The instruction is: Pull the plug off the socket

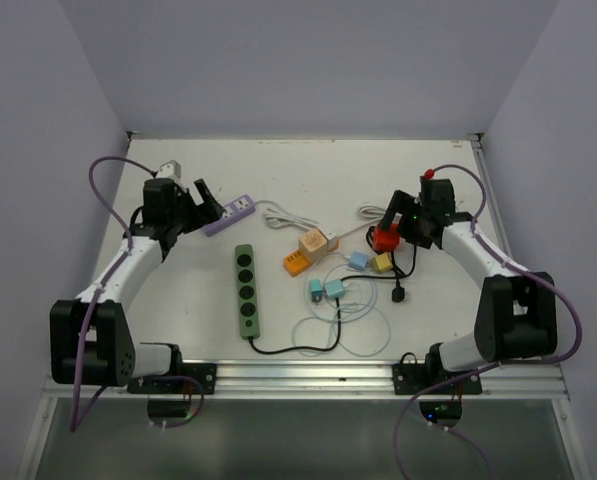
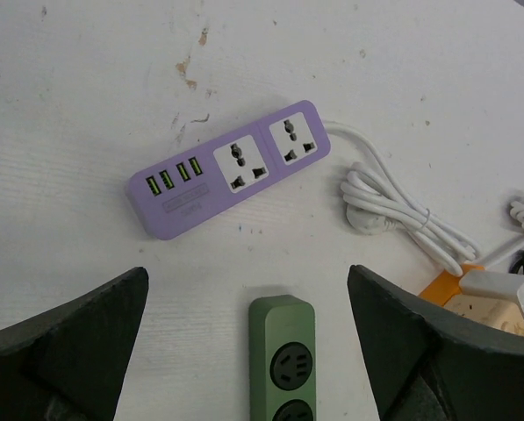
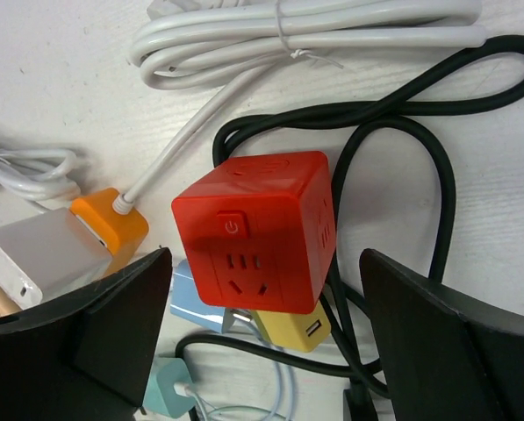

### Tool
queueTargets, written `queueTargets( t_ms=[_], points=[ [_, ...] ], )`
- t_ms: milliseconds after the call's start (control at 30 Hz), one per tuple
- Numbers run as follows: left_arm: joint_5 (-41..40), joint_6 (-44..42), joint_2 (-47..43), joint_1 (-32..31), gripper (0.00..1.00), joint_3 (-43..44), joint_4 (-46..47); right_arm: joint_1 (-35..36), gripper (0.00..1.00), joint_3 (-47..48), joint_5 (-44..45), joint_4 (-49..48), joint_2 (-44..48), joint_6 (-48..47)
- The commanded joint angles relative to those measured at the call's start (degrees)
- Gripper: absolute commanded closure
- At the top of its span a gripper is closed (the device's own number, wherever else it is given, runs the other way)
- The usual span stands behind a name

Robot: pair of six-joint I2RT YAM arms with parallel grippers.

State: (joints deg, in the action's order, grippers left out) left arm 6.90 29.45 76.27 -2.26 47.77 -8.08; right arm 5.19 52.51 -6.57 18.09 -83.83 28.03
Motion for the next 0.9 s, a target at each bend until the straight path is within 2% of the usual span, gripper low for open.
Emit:
queueTargets(
  t_ms=[0, 200, 233, 367, 533, 700, 867],
  points=[
    [3.56, -3.61, -3.93, 0.42, 0.01, 3.2, -1.85, -0.09, 0.08, 5.13, 2.96, 4.4, 3.41, -0.08],
    [5.93, -5.11, -8.85, -1.34, 0.0, -0.92, 2.71, 0.78, 0.08, 9.71, 4.72, 10.82, 8.94, 2.89],
    [8.11, -4.76, -9.55, -1.6, 0.0, -1.01, 2.8, 2.61, 0.06, 10.06, 5.85, 11.53, 9.65, 3.51],
    [7.96, -5.19, -12.37, -3.36, 0.0, -0.66, 2.71, 10.7, 0.01, 13.75, 9.82, 15.21, 9.57, 8.17],
    [10.33, -3.0, -15.97, -3.89, 0.0, -2.85, 4.64, 22.03, 0.01, 24.38, 17.19, 22.33, -0.6, 15.29],
    [9.1, -3.08, -18.7, -4.59, 0.01, -3.38, 4.3, 26.36, 0.01, 33.85, 22.55, 27.43, -9.67, 24.86],
    [5.85, -4.23, -20.72, -7.84, 0.01, -2.68, 2.81, 30.31, 0.01, 47.12, 25.54, 39.03, -21.43, 31.46]
  ],
)
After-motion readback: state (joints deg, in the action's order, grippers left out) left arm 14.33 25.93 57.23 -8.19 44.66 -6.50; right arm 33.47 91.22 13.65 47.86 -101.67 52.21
